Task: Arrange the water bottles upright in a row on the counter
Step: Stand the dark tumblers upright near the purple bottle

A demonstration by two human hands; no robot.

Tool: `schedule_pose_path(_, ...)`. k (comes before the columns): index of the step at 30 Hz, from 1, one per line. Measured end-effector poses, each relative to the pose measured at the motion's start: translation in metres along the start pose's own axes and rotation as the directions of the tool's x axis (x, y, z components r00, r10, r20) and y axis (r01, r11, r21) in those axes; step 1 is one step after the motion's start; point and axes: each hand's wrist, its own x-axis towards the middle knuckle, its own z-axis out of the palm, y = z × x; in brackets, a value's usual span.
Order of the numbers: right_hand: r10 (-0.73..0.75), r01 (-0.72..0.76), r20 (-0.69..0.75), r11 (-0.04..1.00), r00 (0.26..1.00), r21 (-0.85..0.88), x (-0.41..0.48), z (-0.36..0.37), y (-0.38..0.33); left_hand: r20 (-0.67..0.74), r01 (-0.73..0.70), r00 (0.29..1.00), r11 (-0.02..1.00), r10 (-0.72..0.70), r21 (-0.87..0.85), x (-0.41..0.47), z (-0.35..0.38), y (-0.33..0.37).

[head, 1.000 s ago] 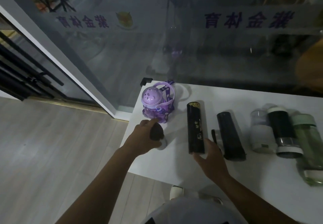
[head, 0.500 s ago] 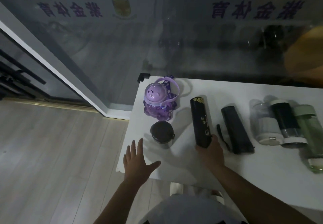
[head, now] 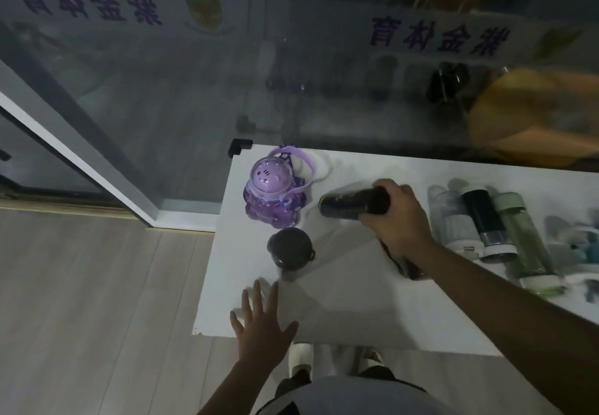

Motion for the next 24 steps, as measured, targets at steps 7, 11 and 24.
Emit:
schedule_pose_path(7,-0.084,0.104,0.131,0.983,0.988,-0.149,0.034,-0.017,-0.070,0.025,-0.049,0.998,0.999,0.049,0.018,-0.002,0.011,-0.013)
schedule_pose_path(11,-0.099,0.138,0.176,0.965,0.979,-0.223,0.026,-0.012,-0.068,0.027,-0.053,0.998,0.998,0.053,0.035,-0.004,0.010,-0.011)
schedule_pose_path(24,-0.063,0.056,0.169,0.997,0.984,0.045,0.010,-0.023,-0.036,0.095,-0.209,0.970,0.970,0.222,-0.122,-0.009,0.009,0.038)
